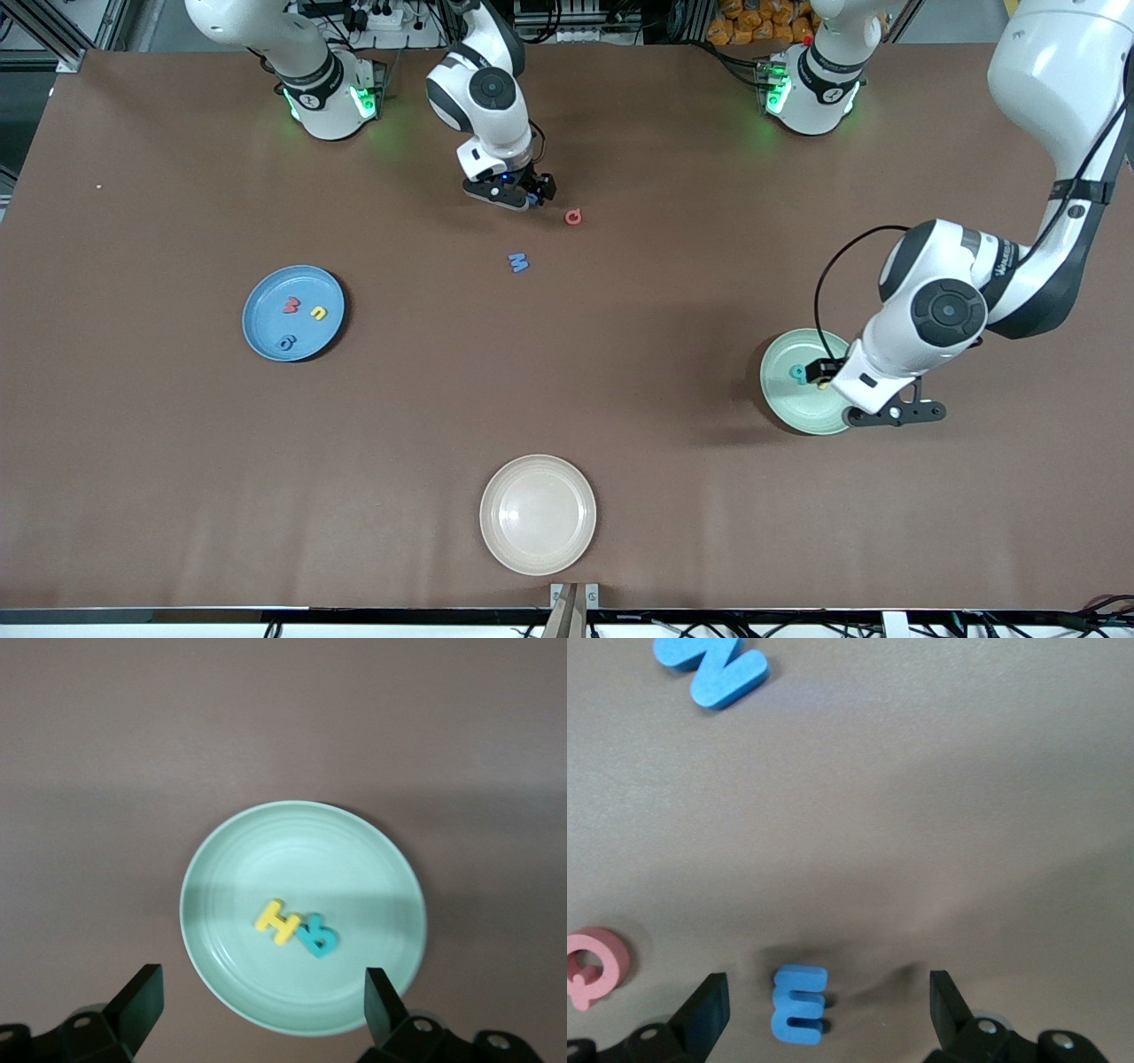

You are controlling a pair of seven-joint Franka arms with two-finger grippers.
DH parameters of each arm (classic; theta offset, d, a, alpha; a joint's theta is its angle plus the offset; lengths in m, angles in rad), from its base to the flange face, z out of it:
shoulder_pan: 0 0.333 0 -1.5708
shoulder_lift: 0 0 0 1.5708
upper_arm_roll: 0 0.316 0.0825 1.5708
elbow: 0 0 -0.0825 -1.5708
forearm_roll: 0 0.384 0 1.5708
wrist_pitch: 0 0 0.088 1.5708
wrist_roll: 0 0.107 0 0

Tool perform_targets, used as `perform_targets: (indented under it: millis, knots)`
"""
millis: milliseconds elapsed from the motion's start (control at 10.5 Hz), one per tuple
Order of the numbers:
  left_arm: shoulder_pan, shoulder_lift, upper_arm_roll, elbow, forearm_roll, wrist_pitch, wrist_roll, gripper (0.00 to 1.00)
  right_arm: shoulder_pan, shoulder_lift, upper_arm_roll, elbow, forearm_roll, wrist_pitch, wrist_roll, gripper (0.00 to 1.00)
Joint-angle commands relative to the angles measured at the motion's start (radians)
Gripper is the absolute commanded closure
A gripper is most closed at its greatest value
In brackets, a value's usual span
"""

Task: Sort upper and lower case letters into plates
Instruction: 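Place the H on the green plate while the right gripper reaches the E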

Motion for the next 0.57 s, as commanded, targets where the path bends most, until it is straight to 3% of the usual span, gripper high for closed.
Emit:
perform_targets:
  millis: [0,190,476]
  knots:
    - [-0.002,-0.010,-0.045,0.022,0.007,-0.054,0.001,0.00,0.046,0.030,-0.010,0.019,0.019,-0.004,0.023,0.00]
    - [-0.004,-0.012,-0.054,0.028,0.005,-0.054,-0.001,0.00,0.061,0.041,-0.010,0.019,0.019,0.002,0.023,0.03]
    - [-0.010,-0.010,-0.068,0.028,0.007,-0.054,-0.005,0.00,0.074,0.049,-0.010,0.019,0.017,0.009,0.023,0.29]
